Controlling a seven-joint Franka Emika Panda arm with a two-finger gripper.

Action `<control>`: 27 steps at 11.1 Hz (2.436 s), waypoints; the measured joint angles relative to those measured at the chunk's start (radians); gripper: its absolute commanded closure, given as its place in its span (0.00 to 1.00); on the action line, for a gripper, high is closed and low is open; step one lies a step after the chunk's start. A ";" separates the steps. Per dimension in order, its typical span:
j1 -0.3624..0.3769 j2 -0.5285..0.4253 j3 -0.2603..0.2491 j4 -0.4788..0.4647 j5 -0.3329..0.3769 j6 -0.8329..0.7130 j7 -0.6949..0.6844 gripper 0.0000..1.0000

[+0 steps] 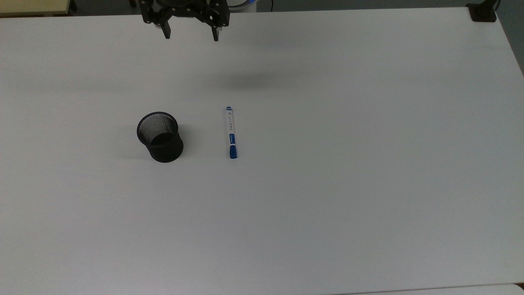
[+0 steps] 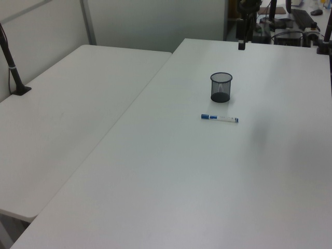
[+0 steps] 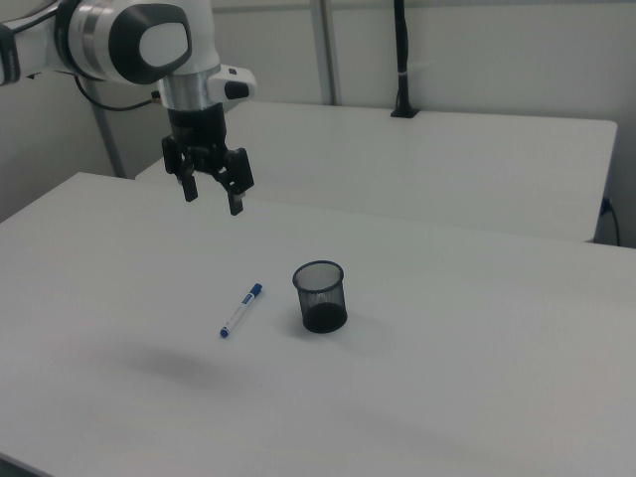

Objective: Insert the marker

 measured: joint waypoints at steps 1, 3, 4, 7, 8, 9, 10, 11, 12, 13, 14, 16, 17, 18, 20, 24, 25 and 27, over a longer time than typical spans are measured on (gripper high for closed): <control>-0.001 0.000 0.000 0.000 0.000 0.000 0.000 0.00; -0.032 -0.001 -0.003 0.008 0.000 0.000 -0.017 0.00; -0.047 -0.001 -0.004 0.009 0.000 0.000 -0.026 0.00; -0.052 -0.001 -0.003 0.010 0.000 0.000 -0.027 0.00; -0.052 -0.001 -0.003 0.010 0.000 0.000 -0.027 0.00; -0.052 -0.001 -0.003 0.010 0.000 0.000 -0.033 0.00; -0.051 -0.001 -0.003 0.009 0.001 0.000 -0.047 0.00; -0.051 0.001 -0.003 0.009 0.001 0.000 -0.058 0.00; -0.050 0.004 -0.002 0.009 0.001 0.000 -0.065 0.00; -0.045 0.010 0.000 0.007 0.002 0.000 -0.072 0.00; -0.033 0.020 0.001 0.003 0.002 0.000 -0.079 0.00; 0.008 0.057 0.003 0.001 0.003 0.000 -0.080 0.00; 0.033 0.081 0.005 0.000 0.006 0.000 -0.080 0.04; 0.058 0.103 0.006 0.000 0.011 0.000 -0.080 0.08; 0.112 0.156 0.007 0.000 0.014 0.009 -0.080 0.12; 0.121 0.272 0.007 0.001 0.014 0.201 -0.079 0.17; 0.122 0.303 0.007 0.001 0.014 0.252 -0.077 0.21; 0.125 0.363 0.007 0.001 0.014 0.351 -0.052 0.29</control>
